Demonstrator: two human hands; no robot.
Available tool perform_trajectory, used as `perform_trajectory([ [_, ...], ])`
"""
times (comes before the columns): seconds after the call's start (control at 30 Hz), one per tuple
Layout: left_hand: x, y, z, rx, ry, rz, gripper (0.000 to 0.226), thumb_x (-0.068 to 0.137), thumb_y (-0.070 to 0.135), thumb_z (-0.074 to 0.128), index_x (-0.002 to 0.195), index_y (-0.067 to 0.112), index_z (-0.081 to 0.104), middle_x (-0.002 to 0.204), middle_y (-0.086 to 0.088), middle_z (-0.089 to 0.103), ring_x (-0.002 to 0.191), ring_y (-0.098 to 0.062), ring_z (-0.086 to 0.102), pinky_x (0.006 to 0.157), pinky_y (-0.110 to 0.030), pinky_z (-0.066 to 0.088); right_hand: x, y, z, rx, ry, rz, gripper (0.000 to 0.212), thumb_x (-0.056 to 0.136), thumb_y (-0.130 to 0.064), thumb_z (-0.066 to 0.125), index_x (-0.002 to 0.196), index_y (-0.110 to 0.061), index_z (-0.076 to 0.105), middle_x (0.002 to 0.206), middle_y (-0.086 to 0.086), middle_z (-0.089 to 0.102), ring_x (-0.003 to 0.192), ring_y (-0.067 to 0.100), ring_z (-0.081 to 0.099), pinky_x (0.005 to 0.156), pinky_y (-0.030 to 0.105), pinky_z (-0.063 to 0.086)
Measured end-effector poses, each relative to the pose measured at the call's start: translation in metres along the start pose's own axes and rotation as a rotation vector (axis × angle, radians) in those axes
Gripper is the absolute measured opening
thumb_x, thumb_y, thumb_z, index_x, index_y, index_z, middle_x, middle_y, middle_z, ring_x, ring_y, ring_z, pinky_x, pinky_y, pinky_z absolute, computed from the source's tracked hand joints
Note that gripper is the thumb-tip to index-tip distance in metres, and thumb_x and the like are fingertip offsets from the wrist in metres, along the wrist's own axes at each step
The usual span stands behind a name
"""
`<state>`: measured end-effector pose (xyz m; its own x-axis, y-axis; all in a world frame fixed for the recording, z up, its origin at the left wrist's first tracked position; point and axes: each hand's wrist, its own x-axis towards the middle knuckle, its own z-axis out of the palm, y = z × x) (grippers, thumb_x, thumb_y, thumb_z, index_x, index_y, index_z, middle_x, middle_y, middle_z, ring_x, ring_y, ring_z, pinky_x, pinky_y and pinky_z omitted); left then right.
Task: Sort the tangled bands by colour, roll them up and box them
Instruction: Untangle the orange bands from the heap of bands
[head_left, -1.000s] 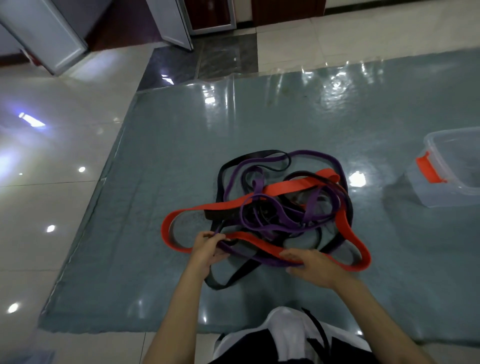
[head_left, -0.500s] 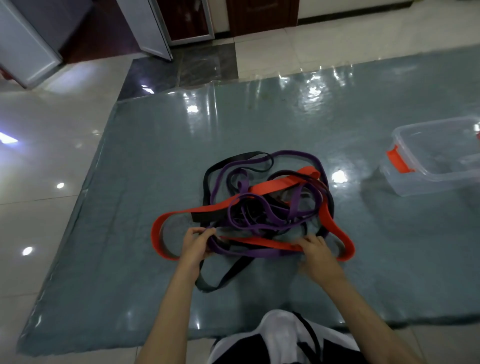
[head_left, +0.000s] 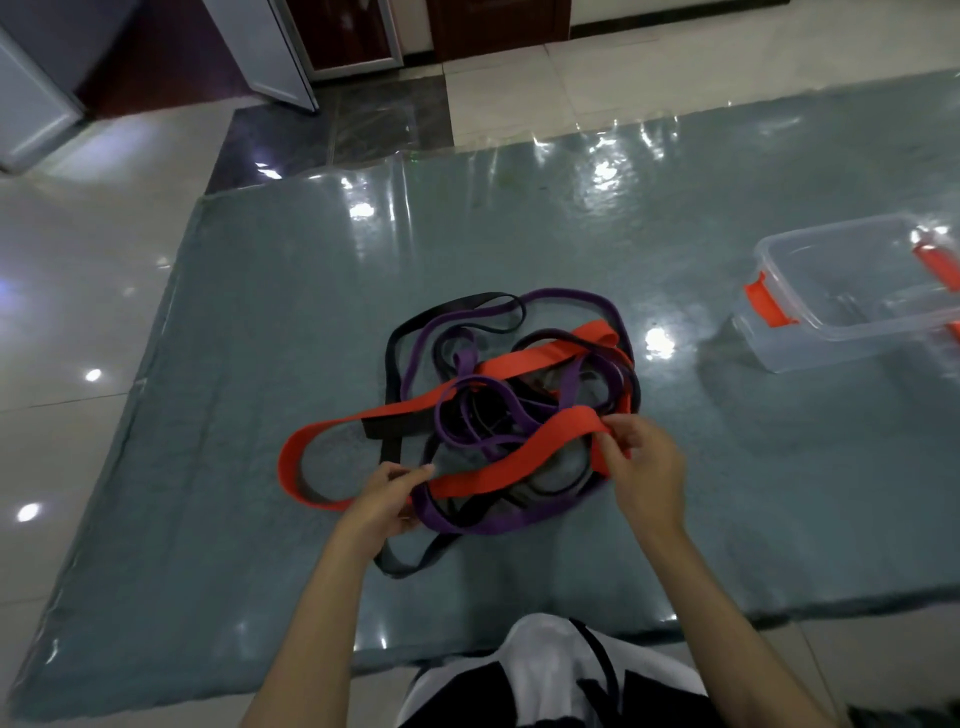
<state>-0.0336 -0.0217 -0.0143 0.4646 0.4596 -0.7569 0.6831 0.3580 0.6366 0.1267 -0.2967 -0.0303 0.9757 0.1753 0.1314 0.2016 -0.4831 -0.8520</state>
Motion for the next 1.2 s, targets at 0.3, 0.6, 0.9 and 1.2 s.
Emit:
perform_trajectory([
  [0.3,-0.014,0.016,-0.003,-0.055,-0.107,-0.051,0.018,0.100,0.014,0.068,0.112,0.009,0.055,0.081,-0.008,0.068,0.058,-0.015,0.064,0.056,-0.028,0.053,-0.031,0.010,0.052,-0.188,-0.963,-0.011,0.022,0.097,-0.013,0.071,0.119,-0.011,0.076,0.130,0.002,0.072,0.120,0.019,0.068,0.109,0.038,0.050],
  [0.6,-0.010,0.037,-0.011,-0.274,-0.133,0.046,0.014,0.101,0.023,0.065,0.105,0.012,0.072,0.081,-0.004,0.073,0.055,-0.011,0.065,0.053,-0.026,0.052,-0.015,0.006,0.028,-0.390,-0.974,-0.107,0.050,0.089,-0.021,0.065,0.137,-0.035,0.063,0.132,-0.008,0.067,0.124,0.017,0.057,0.106,0.041,0.045],
  [0.9,-0.004,0.041,-0.021,-0.394,-0.055,0.055,0.029,0.099,0.024,0.069,0.126,0.015,0.064,0.092,-0.006,0.080,0.067,-0.015,0.072,0.066,-0.031,0.058,0.002,0.014,0.003,-0.546,-0.506,-0.066,0.038,0.082,-0.028,0.081,0.111,-0.021,0.058,0.098,-0.002,0.074,0.099,0.028,0.071,0.084,0.040,0.047],
  [1.2,-0.003,0.051,-0.024,-0.489,-0.074,0.026,0.019,0.096,0.023,0.072,0.113,0.016,0.072,0.089,-0.004,0.078,0.069,-0.014,0.070,0.062,-0.028,0.058,0.000,0.031,0.020,-0.737,-0.893,-0.145,0.056,0.082,-0.037,0.079,0.135,-0.026,0.063,0.133,-0.004,0.059,0.133,0.022,0.050,0.105,0.036,0.045],
])
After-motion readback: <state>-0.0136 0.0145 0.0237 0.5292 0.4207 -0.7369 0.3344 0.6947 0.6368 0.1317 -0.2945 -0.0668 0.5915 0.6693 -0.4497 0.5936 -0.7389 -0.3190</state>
